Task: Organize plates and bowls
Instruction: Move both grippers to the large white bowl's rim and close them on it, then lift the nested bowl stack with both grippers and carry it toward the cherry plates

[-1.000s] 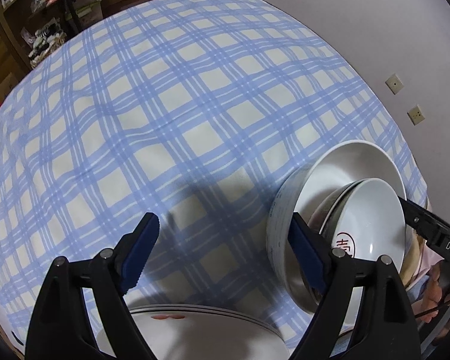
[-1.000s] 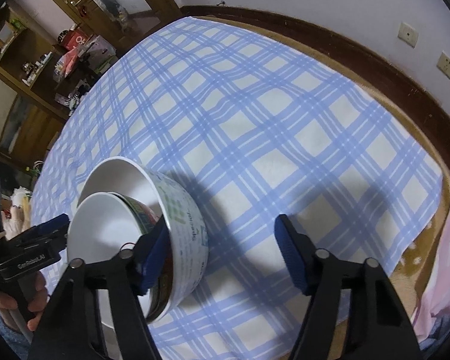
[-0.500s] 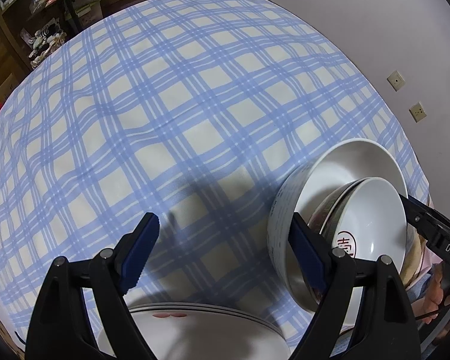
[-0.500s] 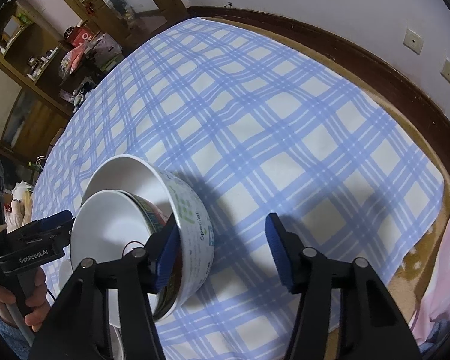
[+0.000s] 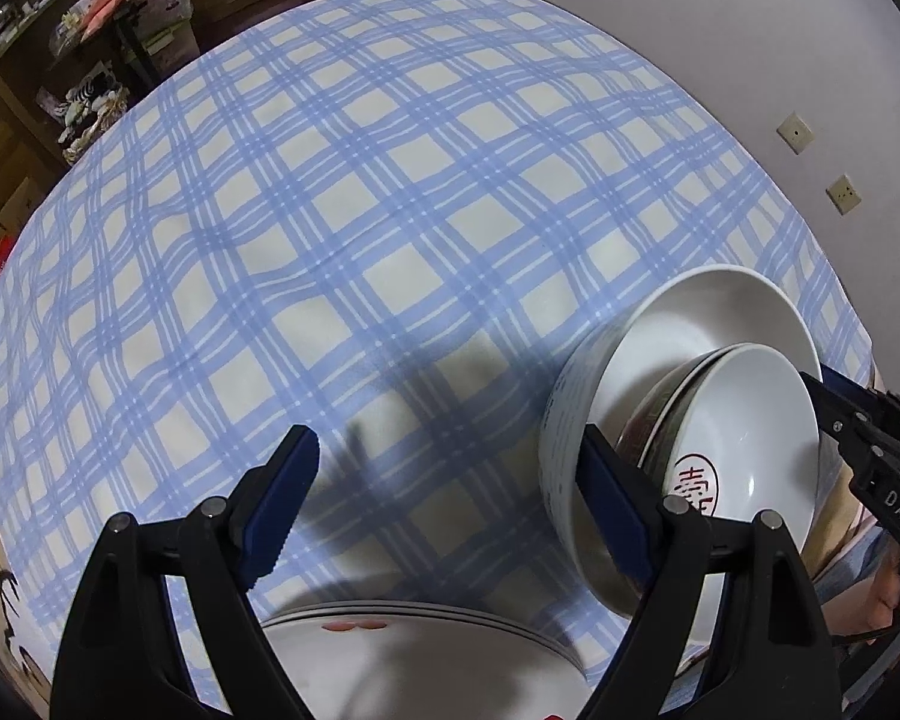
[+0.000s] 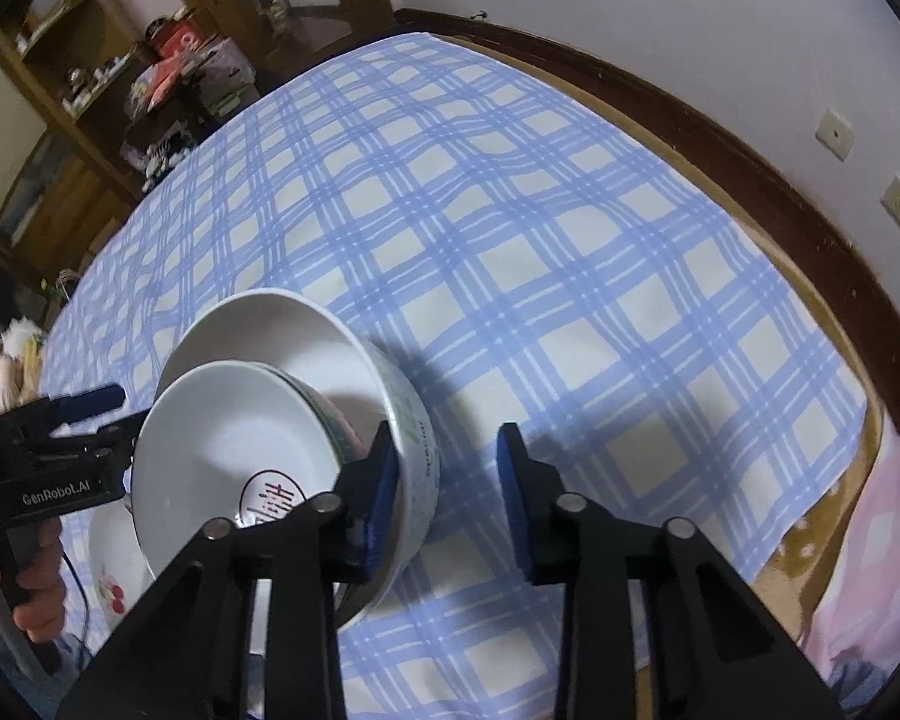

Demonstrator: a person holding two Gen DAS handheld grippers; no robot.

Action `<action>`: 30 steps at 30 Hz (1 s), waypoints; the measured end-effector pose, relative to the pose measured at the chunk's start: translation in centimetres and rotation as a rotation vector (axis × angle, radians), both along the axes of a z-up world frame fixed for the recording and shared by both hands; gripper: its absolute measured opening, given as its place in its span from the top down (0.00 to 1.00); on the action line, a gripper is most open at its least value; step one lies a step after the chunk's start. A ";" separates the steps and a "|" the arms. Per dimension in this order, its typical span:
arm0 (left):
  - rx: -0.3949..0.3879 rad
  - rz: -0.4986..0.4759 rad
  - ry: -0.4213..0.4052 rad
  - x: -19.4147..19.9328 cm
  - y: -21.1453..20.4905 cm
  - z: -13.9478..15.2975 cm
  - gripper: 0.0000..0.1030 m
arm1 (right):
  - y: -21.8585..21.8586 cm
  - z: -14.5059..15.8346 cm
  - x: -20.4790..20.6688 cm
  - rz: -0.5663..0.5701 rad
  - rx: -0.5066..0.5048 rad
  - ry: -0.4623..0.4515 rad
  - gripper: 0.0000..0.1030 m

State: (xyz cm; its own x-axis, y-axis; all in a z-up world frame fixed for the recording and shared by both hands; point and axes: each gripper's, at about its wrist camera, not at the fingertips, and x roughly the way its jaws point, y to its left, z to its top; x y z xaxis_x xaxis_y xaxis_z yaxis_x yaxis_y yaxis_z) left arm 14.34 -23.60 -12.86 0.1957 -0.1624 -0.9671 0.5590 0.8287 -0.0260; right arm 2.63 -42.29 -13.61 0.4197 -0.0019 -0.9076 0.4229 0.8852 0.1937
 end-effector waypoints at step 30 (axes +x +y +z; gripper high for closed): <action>-0.283 0.082 0.279 1.5 0.0 -2.6 0.82 | -0.3 -1.5 2.6 0.023 0.102 0.095 0.90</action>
State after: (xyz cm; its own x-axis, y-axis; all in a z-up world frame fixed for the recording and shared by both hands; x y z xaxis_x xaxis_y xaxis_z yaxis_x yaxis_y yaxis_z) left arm 15.85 -23.58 -15.42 -0.0448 -0.4243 -0.9044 0.4310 0.8085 -0.4006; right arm 5.20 -42.60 -15.15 0.3310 0.1008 -0.9382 0.4233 0.8728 0.2431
